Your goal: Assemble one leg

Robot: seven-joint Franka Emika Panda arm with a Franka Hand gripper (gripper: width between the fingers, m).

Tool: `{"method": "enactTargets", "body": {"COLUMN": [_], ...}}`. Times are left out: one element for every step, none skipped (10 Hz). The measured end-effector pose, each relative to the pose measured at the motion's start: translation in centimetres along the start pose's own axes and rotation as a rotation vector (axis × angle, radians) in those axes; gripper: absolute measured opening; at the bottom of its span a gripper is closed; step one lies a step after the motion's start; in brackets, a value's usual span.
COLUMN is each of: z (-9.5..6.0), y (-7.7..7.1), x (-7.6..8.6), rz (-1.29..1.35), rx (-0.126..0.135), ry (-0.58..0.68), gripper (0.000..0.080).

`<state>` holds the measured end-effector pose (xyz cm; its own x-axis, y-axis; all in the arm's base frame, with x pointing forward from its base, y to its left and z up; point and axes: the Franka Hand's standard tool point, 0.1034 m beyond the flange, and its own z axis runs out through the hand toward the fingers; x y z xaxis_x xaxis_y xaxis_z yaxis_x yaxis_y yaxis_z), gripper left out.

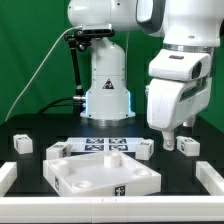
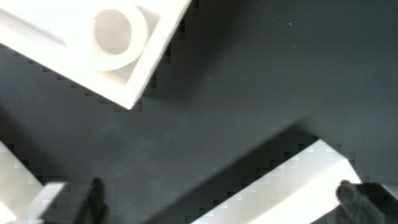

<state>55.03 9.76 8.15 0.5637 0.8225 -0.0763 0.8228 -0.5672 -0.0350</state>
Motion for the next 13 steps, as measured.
{"method": "enactTargets", "body": {"z": [0.0, 0.0, 0.0, 0.0, 0.0, 0.0, 0.0, 0.0, 0.0, 0.4, 1.0, 1.3, 1.3], "y": [0.0, 0.0, 0.0, 0.0, 0.0, 0.0, 0.0, 0.0, 0.0, 0.1, 0.1, 0.2, 0.6], "x": [0.0, 0.0, 0.0, 0.0, 0.0, 0.0, 0.0, 0.0, -0.1, -0.4, -1.2, -1.9, -2.5], "rz": [0.000, 0.000, 0.000, 0.001, 0.001, 0.001, 0.001, 0.001, -0.003, -0.068, -0.135, -0.200, -0.323], "rx": [0.000, 0.000, 0.000, 0.000, 0.000, 0.000, 0.000, 0.000, 0.000, -0.013, -0.034, -0.053, -0.068], "ry": [0.000, 0.000, 0.000, 0.000, 0.000, 0.000, 0.000, 0.000, 0.001, 0.020, 0.045, 0.062, 0.065], "gripper": [0.0650, 0.0650, 0.0650, 0.0650, 0.0650, 0.0650, 0.0650, 0.0650, 0.0650, 0.0650, 0.0650, 0.0650, 0.0650]}}
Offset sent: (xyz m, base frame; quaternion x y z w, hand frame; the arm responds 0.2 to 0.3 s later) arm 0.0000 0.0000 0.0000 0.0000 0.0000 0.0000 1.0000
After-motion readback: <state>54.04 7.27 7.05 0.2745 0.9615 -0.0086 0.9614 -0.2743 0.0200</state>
